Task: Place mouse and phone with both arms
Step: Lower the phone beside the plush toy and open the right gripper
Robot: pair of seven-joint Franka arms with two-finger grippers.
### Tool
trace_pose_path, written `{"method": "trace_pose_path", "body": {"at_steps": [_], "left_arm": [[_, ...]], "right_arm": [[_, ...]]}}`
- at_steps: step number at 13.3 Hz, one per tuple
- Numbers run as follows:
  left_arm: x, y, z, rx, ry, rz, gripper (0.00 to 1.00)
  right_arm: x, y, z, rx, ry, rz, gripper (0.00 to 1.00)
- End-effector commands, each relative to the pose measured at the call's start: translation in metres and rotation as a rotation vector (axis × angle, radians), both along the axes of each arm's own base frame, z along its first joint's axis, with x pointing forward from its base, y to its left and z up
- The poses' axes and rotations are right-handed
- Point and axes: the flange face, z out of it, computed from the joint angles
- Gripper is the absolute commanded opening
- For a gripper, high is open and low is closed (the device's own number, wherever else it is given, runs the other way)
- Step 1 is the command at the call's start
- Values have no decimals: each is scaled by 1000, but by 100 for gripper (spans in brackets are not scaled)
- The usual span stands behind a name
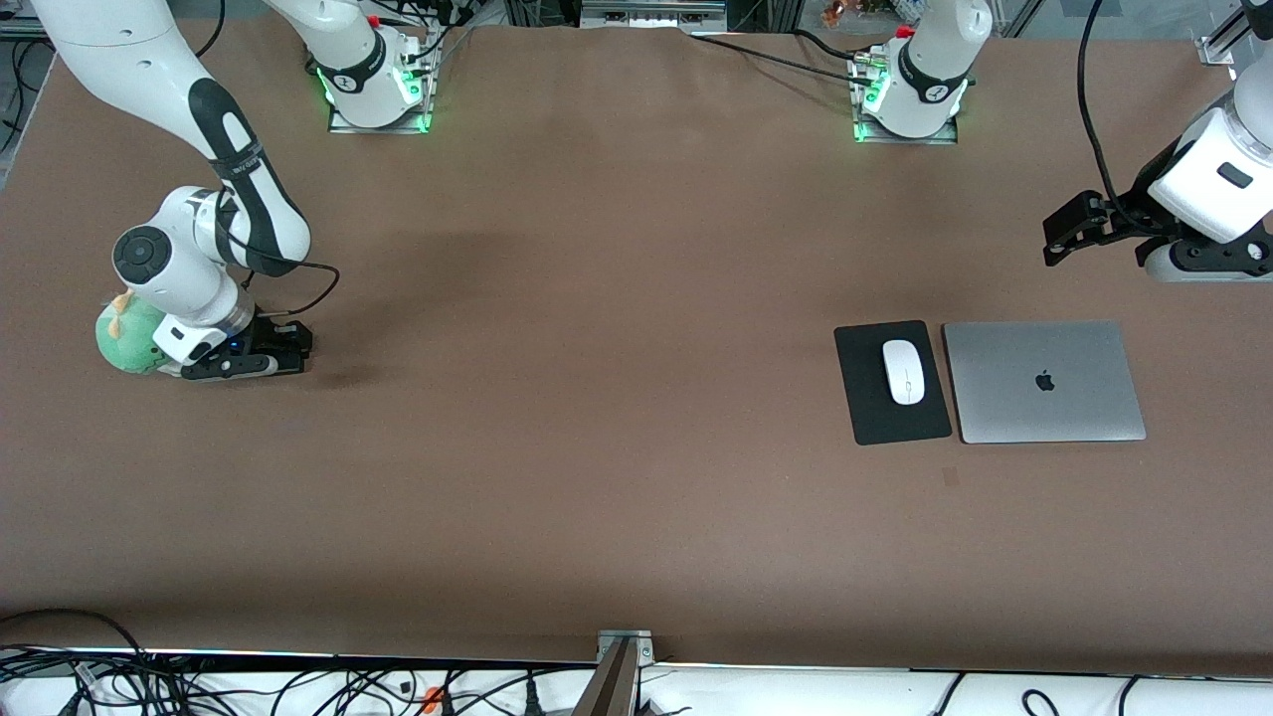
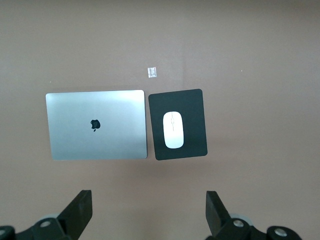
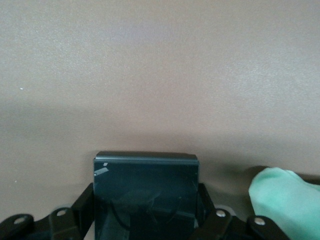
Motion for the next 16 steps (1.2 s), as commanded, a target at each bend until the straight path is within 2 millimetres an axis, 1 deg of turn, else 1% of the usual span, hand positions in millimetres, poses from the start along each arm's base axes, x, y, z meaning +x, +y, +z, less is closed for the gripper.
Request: {"method": "trace_pose_path", "body": {"at_steps": [1,3,5,7,10,13,14,16], "left_arm": [[2,-3,5,-20,-9,-6,100],[2,-3,5,-20,-9,-6,100],[2,-3,5,-20,-9,-6,100],[2,-3,5,-20,-9,-6,100],[1,-4,5,-20,-9,-8,100],[1,-4,5,-21,-9,-9,100],[1,-4,5,-23,-9,-9,100],[2,-4,6,-24,-16,-10,100]], "right_arm": [[5,4,6,12,-19,10,100],[10,5,14,15,-19,13,100],[21,7,30,32,25,12,100],[38,9,58,59,86,9,100],[63,10,112,88,156,13,100],[78,12,171,110,209,17,100],[79,12,193,115,199,20,100],[73,13,237,123,168,24,100]]}}
